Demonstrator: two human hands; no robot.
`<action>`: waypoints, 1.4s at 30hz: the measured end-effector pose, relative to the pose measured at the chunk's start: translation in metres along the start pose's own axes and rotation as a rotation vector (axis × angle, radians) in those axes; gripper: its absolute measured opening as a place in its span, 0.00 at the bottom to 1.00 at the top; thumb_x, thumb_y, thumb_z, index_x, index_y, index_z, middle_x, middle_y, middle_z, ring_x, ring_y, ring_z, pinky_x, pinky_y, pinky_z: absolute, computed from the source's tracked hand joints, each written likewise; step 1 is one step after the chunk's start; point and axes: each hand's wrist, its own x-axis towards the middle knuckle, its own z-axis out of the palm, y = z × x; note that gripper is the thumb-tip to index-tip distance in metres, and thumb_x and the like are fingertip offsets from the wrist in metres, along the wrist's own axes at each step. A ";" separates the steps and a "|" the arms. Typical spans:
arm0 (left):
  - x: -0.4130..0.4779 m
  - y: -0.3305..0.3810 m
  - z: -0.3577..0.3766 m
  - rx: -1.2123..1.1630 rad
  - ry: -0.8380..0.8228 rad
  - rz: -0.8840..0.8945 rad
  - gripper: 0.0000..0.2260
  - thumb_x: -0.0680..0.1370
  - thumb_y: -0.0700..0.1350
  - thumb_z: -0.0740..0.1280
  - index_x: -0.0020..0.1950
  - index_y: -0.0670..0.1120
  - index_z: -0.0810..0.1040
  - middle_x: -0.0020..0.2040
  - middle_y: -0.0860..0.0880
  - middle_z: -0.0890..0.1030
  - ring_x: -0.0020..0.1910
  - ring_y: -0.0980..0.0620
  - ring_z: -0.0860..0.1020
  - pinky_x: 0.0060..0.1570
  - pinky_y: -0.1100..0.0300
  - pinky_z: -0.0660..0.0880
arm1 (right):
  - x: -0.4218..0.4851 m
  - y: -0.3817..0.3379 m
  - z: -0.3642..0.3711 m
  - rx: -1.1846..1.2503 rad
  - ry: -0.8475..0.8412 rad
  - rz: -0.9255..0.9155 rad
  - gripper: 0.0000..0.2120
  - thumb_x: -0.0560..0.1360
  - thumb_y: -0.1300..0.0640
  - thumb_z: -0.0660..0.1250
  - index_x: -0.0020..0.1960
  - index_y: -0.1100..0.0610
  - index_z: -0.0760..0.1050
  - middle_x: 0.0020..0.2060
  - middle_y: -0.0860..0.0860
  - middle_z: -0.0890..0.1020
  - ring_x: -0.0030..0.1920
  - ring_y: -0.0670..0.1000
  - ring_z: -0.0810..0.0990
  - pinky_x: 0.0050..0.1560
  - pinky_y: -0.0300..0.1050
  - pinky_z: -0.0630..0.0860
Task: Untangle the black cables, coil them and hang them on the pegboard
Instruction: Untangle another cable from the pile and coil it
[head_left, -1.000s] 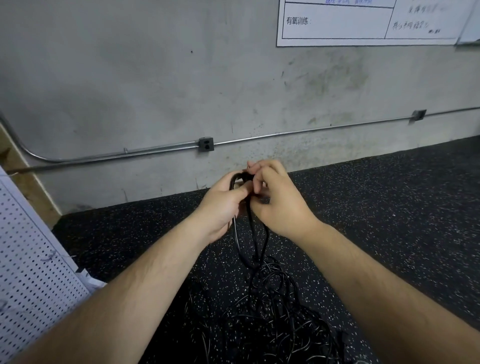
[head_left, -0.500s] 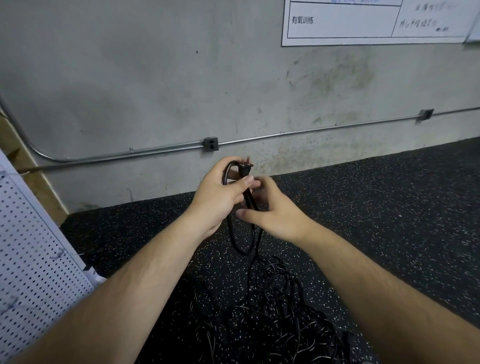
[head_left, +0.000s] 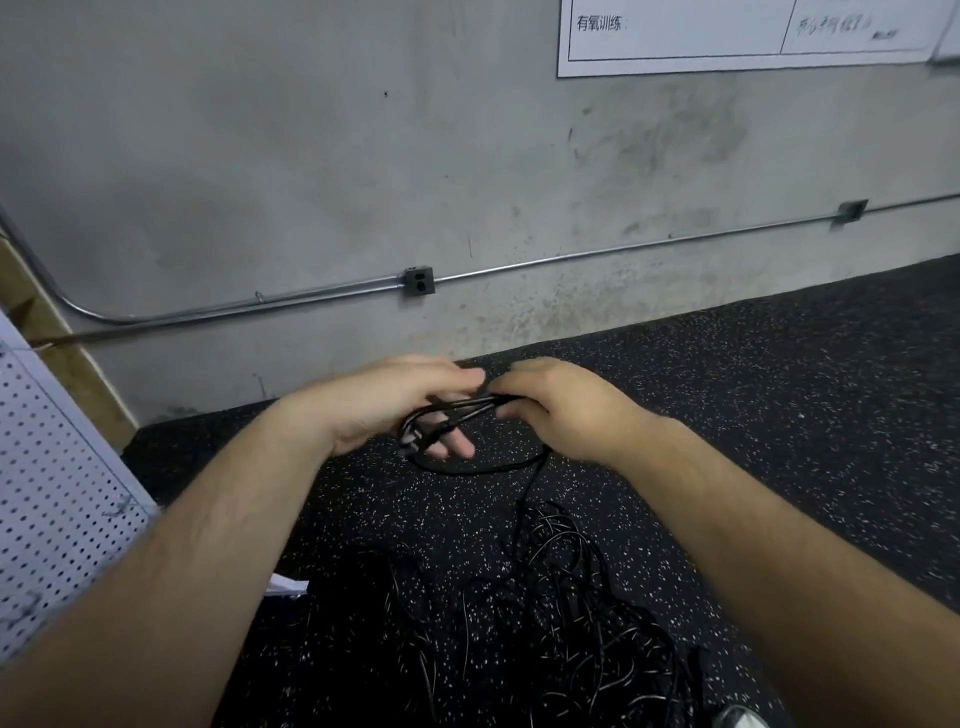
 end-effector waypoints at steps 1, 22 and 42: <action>0.002 -0.002 0.005 0.071 -0.033 -0.042 0.23 0.78 0.61 0.68 0.60 0.42 0.76 0.48 0.45 0.87 0.45 0.40 0.86 0.52 0.47 0.79 | 0.002 -0.004 -0.002 -0.015 -0.003 -0.049 0.07 0.79 0.62 0.68 0.55 0.58 0.82 0.42 0.45 0.77 0.48 0.50 0.75 0.52 0.49 0.73; -0.010 -0.024 -0.016 -0.246 -0.054 0.236 0.09 0.81 0.46 0.62 0.51 0.40 0.72 0.32 0.49 0.69 0.30 0.52 0.69 0.40 0.55 0.71 | 0.004 -0.003 0.001 1.030 0.081 0.372 0.11 0.86 0.57 0.57 0.56 0.58 0.77 0.44 0.51 0.85 0.44 0.51 0.81 0.48 0.49 0.77; -0.011 0.008 -0.013 -0.718 0.041 0.383 0.15 0.85 0.52 0.56 0.40 0.48 0.68 0.26 0.56 0.60 0.20 0.61 0.58 0.18 0.67 0.55 | -0.007 0.002 0.028 0.597 0.002 0.395 0.14 0.85 0.48 0.59 0.47 0.55 0.76 0.37 0.48 0.81 0.36 0.43 0.78 0.41 0.39 0.74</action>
